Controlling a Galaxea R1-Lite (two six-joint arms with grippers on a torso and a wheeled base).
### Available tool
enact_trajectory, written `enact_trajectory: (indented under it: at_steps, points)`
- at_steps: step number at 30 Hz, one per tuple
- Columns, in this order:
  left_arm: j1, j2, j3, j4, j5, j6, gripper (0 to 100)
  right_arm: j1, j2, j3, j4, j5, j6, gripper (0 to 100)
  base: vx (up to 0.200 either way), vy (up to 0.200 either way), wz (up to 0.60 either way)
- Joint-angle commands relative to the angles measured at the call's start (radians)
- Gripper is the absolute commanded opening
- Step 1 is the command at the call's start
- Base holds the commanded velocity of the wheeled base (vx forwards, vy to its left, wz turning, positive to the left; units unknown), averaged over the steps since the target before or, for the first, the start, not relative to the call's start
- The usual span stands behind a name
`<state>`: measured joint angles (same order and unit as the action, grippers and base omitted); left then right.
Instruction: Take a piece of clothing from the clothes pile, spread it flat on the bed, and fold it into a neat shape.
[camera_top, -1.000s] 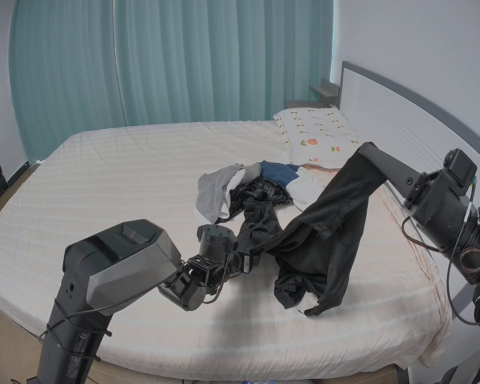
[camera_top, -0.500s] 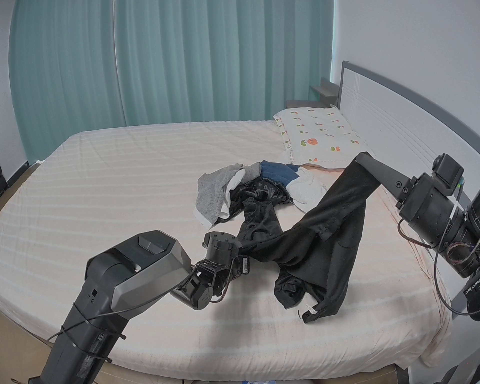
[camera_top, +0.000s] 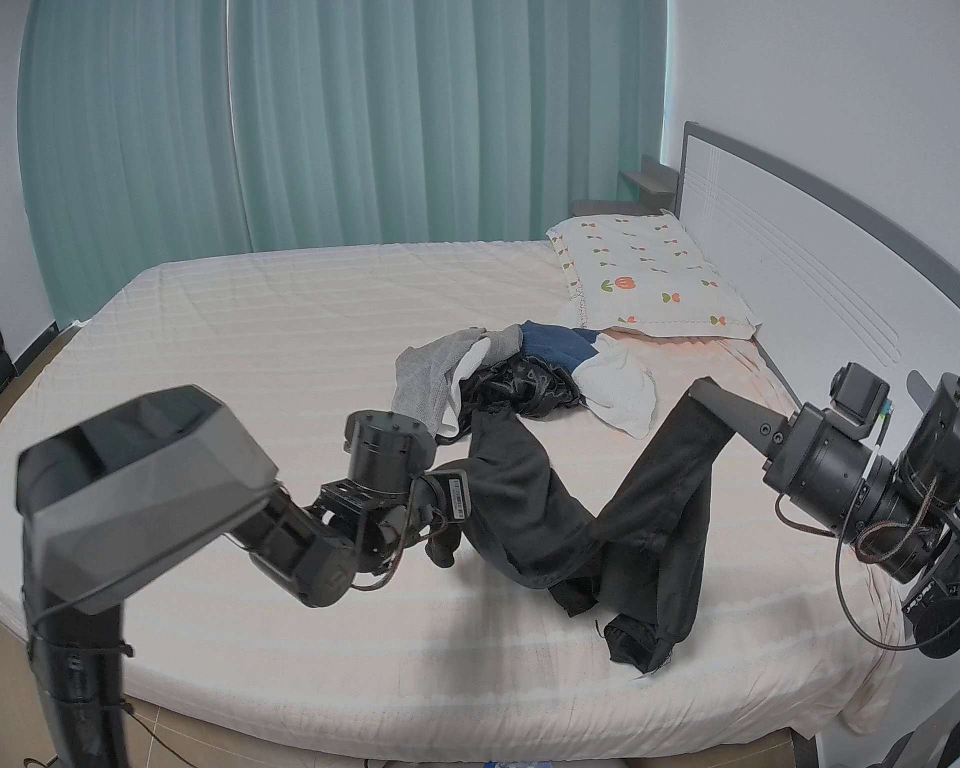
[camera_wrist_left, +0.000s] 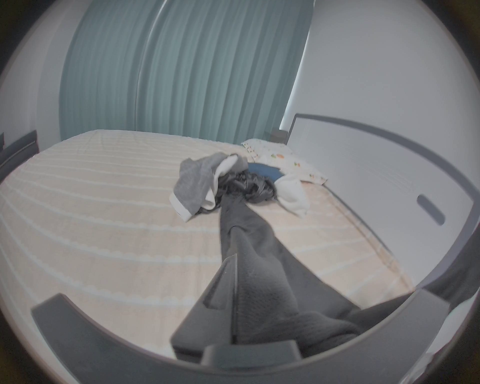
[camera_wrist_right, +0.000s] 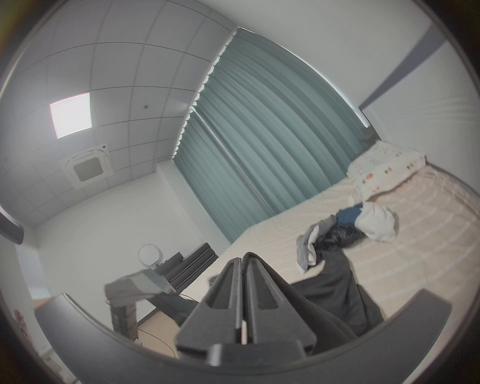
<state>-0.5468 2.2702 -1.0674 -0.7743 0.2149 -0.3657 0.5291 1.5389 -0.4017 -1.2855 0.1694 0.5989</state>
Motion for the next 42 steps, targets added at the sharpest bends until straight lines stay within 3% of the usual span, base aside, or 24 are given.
enact_trajectory:
  at_steps: [1,7,12,15,18,22,26,31,38,42]
  points:
    - [-0.008,-0.409,0.270,0.018,0.001,-0.121,0,-0.038,0.102,0.070,-0.009,-0.031,0.137,0,0.000,0.000,0.00]
    - [0.005,-0.489,0.399,0.018,-0.012,-0.387,0,-0.044,0.262,0.041,-0.103,-0.128,0.197,0,0.000,0.000,0.00]
    - [-0.018,-0.497,0.445,0.004,-0.011,-0.479,0,-0.031,0.392,0.052,-0.276,-0.166,0.213,0,0.000,0.000,0.00]
    - [-0.021,-0.517,0.466,0.000,-0.014,-0.512,0,-0.040,0.408,0.043,-0.278,-0.211,0.220,0,0.000,0.000,0.00]
    - [-0.021,-0.531,0.491,-0.002,-0.014,-0.524,0,-0.037,0.398,0.049,-0.276,-0.220,0.231,0,0.000,0.000,0.00]
    - [-0.021,-0.548,0.555,-0.002,-0.025,-0.524,0,0.025,0.397,0.083,-0.278,-0.225,0.237,0,0.000,0.000,0.00]
    - [-0.012,-0.543,0.586,-0.003,-0.077,-0.530,0,0.008,0.397,0.092,-0.276,-0.232,0.262,0,0.000,0.000,0.00]
    - [-0.008,-0.548,0.584,-0.002,-0.131,-0.613,0,0.009,0.409,0.092,-0.276,-0.234,0.294,0,-0.200,0.000,0.00]
    - [-0.015,-0.551,0.587,0.000,-0.144,-0.619,0,0.009,0.403,0.092,-0.276,-0.235,0.295,0,-0.200,0.000,0.00]
    - [-0.013,-0.541,0.586,0.000,-0.144,-0.618,0,0.005,0.400,0.092,-0.276,-0.235,0.295,0,0.000,0.000,0.00]
